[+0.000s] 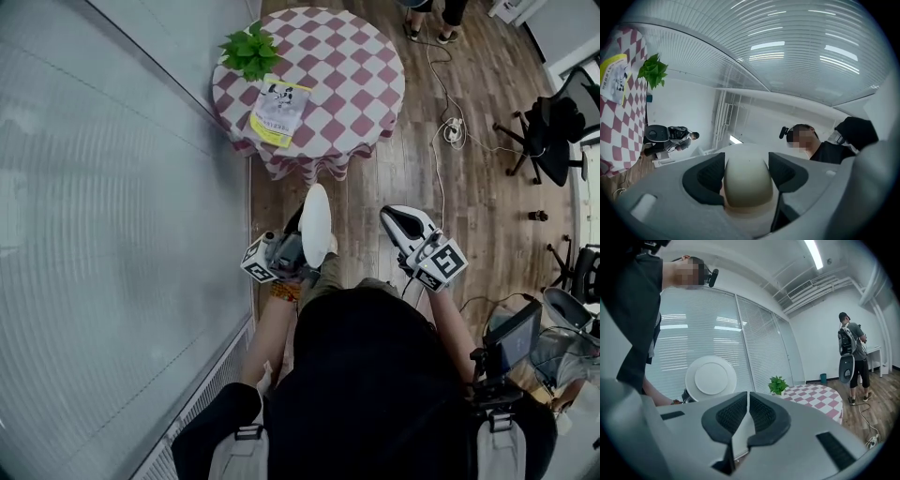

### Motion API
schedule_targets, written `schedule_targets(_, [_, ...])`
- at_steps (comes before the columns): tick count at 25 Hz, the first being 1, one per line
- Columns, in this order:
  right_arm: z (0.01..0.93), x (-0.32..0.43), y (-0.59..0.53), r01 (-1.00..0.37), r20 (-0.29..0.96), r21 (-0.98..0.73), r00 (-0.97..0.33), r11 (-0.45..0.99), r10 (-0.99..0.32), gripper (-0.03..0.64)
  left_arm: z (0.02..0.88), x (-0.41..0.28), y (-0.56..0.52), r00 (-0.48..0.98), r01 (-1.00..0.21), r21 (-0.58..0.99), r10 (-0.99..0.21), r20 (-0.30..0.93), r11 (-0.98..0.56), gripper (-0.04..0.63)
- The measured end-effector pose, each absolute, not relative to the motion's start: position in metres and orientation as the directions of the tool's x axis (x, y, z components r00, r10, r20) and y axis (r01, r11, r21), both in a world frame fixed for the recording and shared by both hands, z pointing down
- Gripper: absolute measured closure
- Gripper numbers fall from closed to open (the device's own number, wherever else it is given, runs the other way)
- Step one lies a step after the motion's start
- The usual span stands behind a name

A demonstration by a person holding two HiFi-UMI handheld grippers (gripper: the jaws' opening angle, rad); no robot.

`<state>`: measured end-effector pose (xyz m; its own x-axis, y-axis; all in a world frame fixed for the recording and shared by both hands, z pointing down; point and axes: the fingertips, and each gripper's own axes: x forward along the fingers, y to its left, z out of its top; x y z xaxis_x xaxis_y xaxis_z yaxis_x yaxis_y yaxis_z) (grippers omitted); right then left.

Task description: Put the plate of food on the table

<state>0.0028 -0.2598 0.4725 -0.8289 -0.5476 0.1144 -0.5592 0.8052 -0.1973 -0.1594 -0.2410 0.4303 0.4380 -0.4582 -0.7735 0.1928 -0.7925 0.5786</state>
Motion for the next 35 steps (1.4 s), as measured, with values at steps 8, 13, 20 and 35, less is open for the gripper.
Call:
schedule_targets(8, [0.471,0.006,-0.325,-0.614,0.092,-0.228,-0.787,0.756,-0.611,0.604,0.436,-0.176,-0.311,0.420,0.203,0.603,-0.488,-0.765,-0.771,0.305])
schedule_targets(13, [0.479,0.009,-0.360,-0.617,0.092,-0.241,-0.783,0.749,-0.615,0.603,0.445,-0.169,-0.349,0.448,0.199,0.627,-0.499,-0.742,-0.753,0.306])
schedule_targets(20, [0.500,0.004,-0.442,-0.563,0.073,-0.273,-0.821,0.780,-0.567,0.604,0.458,-0.159,-0.413,0.460,0.120,0.657,-0.544,-0.701,-0.745,0.306])
schedule_targets(35, [0.510,0.046,-0.601,-0.568,0.061,-0.341,-0.808,0.749,-0.586,0.604,0.462,-0.169,-0.596,0.422,-0.130,0.759,-0.728,-0.540,-0.638,0.306])
